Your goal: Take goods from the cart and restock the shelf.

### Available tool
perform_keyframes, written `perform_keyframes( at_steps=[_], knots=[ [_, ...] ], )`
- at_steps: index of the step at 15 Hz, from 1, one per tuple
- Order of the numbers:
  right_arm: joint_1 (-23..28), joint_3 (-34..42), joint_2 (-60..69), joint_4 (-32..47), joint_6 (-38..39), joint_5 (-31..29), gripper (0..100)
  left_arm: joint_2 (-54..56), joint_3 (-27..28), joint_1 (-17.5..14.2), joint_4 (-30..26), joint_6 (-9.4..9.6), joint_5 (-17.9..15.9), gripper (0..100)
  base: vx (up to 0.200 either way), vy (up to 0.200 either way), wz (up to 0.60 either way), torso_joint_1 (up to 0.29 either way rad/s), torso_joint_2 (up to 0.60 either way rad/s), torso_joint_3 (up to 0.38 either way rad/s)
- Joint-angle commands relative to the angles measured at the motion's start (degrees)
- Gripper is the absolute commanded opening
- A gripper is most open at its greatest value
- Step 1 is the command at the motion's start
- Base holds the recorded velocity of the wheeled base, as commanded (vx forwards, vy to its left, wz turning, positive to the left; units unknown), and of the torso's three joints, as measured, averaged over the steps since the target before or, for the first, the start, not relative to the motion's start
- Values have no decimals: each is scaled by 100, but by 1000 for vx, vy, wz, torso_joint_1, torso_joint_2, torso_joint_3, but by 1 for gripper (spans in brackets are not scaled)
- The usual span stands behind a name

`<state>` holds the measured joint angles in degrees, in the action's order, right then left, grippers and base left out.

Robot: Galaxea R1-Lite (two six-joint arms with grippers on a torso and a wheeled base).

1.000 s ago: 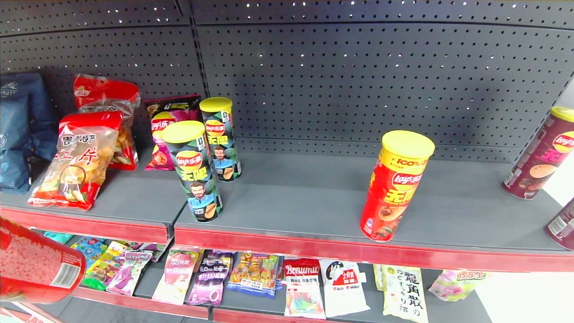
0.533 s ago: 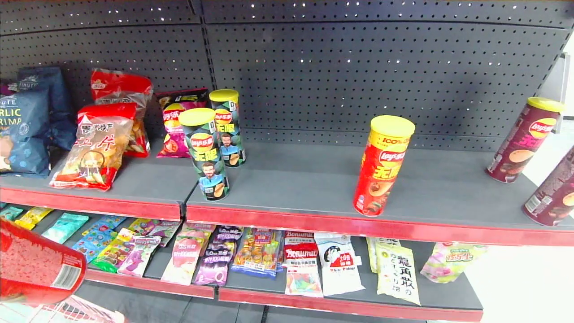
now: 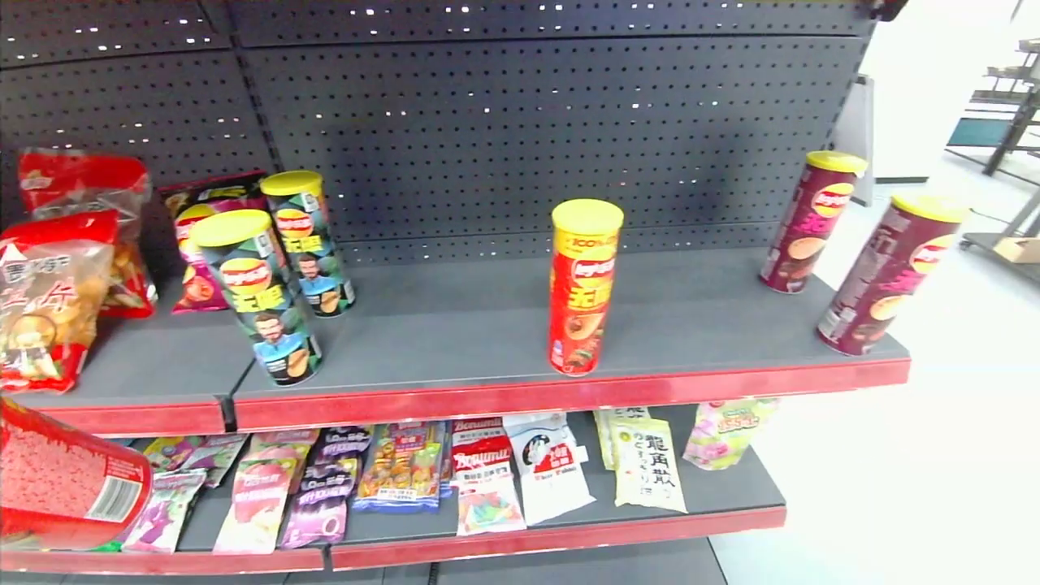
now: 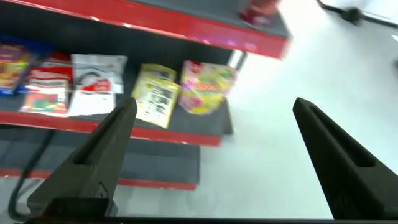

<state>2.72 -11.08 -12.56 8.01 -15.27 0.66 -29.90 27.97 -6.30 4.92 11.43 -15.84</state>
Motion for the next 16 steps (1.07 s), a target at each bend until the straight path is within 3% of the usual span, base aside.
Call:
perform_keyframes(
  at_steps=[1, 4, 12, 16],
  knots=[
    [1, -8, -19, -1, -2, 4, 100, 2, 16, -3, 0, -1, 2, 0, 0, 0, -600, 2, -2, 7],
    [-8, -8, -10, -10, -2, 22, 100, 28, 16, -3, 8, -1, 2, 0, 0, 0, -600, 4, -2, 5],
    [-298, 291, 693, -10, 68, 251, 100, 81, 7, -11, -18, -1, 28, 0, 0, 0, 0, 0, 0, 0],
    [-289, 291, 684, -10, 77, 251, 100, 72, 7, -11, -18, -1, 28, 0, 200, 0, 0, -7, -1, 1]
  ],
)
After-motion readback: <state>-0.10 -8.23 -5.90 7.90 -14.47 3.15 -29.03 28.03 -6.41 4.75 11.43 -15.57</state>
